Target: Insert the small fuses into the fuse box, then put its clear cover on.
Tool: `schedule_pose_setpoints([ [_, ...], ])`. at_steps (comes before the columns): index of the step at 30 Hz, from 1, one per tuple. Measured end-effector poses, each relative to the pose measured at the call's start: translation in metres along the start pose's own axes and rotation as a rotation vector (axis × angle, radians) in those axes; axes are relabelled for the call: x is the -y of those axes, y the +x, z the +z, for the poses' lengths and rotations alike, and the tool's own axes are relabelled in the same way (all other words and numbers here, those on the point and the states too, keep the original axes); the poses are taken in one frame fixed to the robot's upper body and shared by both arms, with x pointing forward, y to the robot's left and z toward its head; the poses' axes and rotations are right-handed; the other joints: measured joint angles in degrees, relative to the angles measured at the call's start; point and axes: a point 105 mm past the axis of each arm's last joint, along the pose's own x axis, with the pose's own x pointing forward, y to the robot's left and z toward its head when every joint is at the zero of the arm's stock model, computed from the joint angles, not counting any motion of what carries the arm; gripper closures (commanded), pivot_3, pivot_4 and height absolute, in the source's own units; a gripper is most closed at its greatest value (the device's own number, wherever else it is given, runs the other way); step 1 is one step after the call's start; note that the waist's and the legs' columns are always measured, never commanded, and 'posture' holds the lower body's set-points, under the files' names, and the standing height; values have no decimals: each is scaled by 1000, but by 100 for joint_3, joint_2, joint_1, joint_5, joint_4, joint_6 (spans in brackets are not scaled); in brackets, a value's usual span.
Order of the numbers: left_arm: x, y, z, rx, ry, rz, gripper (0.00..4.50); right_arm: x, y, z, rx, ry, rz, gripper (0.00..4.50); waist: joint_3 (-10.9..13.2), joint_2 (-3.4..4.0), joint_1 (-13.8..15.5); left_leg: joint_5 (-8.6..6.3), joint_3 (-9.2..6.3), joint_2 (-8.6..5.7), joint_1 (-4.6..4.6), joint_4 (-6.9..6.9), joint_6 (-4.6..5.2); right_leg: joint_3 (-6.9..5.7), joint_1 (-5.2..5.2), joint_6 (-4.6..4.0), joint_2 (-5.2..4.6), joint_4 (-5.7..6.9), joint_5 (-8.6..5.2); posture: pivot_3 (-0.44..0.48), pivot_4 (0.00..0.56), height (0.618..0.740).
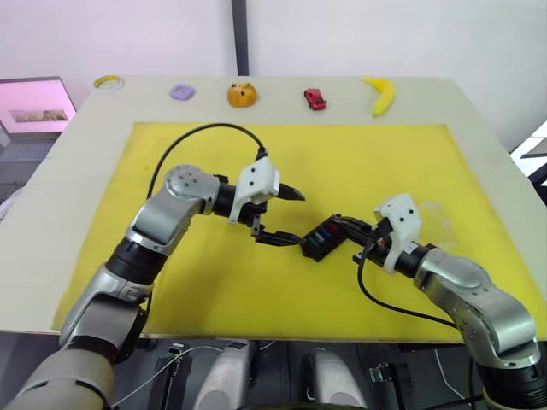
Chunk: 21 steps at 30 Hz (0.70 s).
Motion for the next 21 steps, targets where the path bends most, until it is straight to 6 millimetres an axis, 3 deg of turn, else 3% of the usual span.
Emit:
schedule_pose_setpoints([
  [21,-1,0,0,-1,0,8,28,3,2,-6,-6,39,-2,4500,0,0,0,1,0,-1,2,8,-1,0,-2,0,0,22,0,0,150,735],
])
